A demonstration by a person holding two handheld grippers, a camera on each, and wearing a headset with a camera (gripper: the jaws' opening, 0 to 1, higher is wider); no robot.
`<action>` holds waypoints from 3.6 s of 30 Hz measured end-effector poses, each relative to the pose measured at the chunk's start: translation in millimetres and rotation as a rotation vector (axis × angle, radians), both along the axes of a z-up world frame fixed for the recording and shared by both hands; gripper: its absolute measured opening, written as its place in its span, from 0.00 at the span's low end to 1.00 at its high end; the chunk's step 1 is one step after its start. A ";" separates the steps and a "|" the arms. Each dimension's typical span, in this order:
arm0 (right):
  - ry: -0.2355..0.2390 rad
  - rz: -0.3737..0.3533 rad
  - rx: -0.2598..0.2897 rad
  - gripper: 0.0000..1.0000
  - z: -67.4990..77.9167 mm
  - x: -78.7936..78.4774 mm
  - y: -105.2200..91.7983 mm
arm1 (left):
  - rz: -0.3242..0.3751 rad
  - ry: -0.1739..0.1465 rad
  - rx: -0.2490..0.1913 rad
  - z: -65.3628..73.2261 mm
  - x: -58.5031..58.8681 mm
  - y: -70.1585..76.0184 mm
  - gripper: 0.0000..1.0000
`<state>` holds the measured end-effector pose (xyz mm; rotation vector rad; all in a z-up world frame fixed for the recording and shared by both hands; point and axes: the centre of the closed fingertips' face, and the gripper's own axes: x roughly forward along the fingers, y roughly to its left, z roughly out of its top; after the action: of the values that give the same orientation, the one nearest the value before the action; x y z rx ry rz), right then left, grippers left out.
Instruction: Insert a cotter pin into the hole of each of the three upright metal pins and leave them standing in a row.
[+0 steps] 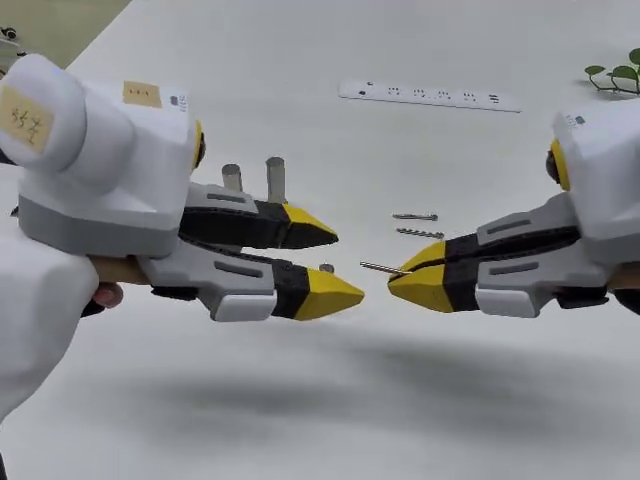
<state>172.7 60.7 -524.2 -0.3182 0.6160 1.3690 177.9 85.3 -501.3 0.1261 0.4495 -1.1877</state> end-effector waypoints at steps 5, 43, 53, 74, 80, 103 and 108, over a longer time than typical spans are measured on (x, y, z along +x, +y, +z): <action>-0.030 -0.006 -0.047 0.00 -14.2 13.1 -1.8 | 0.009 0.018 0.033 -12.3 9.8 7.3 0.34; -0.065 0.050 -0.161 0.00 -41.7 24.6 10.5 | -0.062 0.029 0.162 -60.1 25.6 9.3 0.06; -0.077 0.077 -0.165 0.00 -43.1 24.7 15.9 | -0.077 -0.003 0.185 -60.8 27.4 9.1 0.06; -0.100 0.124 -0.165 0.00 -45.9 30.2 26.7 | -0.120 -0.029 0.206 -59.5 25.5 12.2 0.06; -0.093 0.143 -0.167 0.00 -48.5 30.6 31.9 | -0.116 -0.024 0.206 -59.8 27.0 12.5 0.06; -0.104 0.144 -0.146 0.07 -51.1 26.1 45.9 | -0.124 -0.005 0.209 -60.1 23.7 12.0 0.06; -0.101 0.140 -0.132 0.12 -45.9 23.5 42.3 | -0.122 -0.004 0.210 -59.9 23.6 12.5 0.06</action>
<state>196.2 103.1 -570.0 -0.5419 0.6096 1.4390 201.5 97.8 -561.2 0.3411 0.5691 -1.2572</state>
